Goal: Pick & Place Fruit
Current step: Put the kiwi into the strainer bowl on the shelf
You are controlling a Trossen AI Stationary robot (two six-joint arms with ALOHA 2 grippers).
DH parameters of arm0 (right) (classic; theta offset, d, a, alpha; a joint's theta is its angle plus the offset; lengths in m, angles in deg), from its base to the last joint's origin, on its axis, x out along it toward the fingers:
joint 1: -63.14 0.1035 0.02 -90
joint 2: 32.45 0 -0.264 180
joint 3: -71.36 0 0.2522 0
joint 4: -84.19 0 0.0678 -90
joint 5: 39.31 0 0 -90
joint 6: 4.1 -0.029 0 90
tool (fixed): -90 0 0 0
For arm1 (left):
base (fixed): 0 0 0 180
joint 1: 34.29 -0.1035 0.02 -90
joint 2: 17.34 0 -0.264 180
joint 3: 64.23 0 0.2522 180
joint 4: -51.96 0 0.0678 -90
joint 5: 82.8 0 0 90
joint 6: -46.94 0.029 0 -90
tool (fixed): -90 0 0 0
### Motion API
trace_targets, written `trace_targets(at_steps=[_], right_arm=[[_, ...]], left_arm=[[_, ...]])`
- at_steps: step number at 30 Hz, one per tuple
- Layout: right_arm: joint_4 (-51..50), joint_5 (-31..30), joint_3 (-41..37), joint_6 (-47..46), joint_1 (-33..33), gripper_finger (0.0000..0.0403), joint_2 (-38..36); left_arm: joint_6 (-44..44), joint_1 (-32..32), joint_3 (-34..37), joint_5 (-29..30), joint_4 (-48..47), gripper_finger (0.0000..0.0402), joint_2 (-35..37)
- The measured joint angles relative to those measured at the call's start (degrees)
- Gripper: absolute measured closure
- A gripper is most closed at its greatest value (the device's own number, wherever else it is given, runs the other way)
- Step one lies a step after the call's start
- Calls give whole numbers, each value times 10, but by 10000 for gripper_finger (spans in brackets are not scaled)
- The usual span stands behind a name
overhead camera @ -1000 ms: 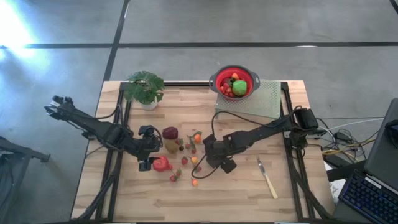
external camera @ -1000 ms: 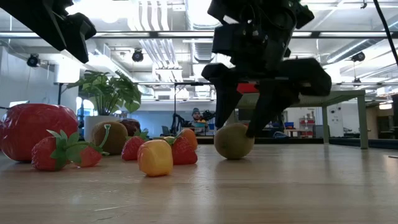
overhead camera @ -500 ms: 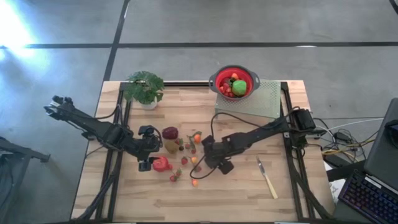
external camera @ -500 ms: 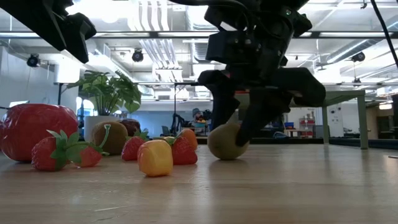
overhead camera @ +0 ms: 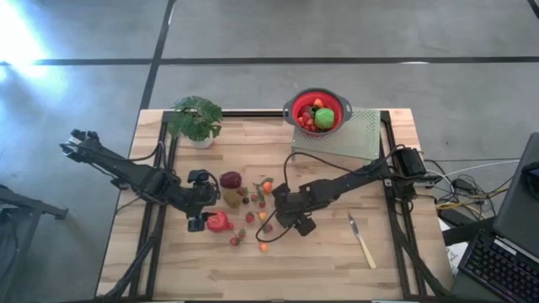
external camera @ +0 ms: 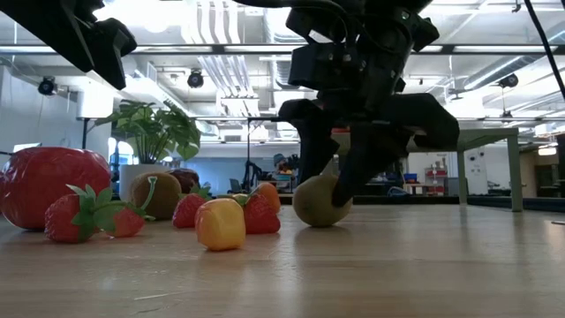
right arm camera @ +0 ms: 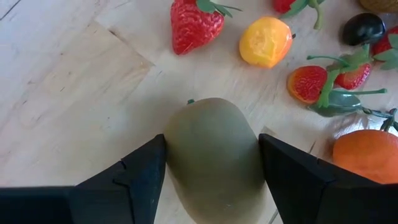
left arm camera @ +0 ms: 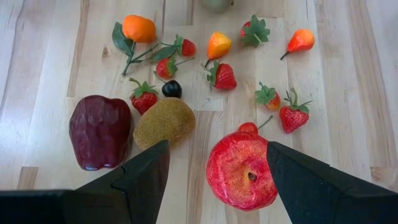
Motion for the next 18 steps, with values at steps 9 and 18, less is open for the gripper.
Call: trace_targets(at_steps=[9,18], right_arm=[[-33,2,25,0,0,175,-18],[-165,-48,108,0,0,181,-19]], left_arm=[[0,0,0,0,0,128,0],[0,0,0,0,0,128,0]])
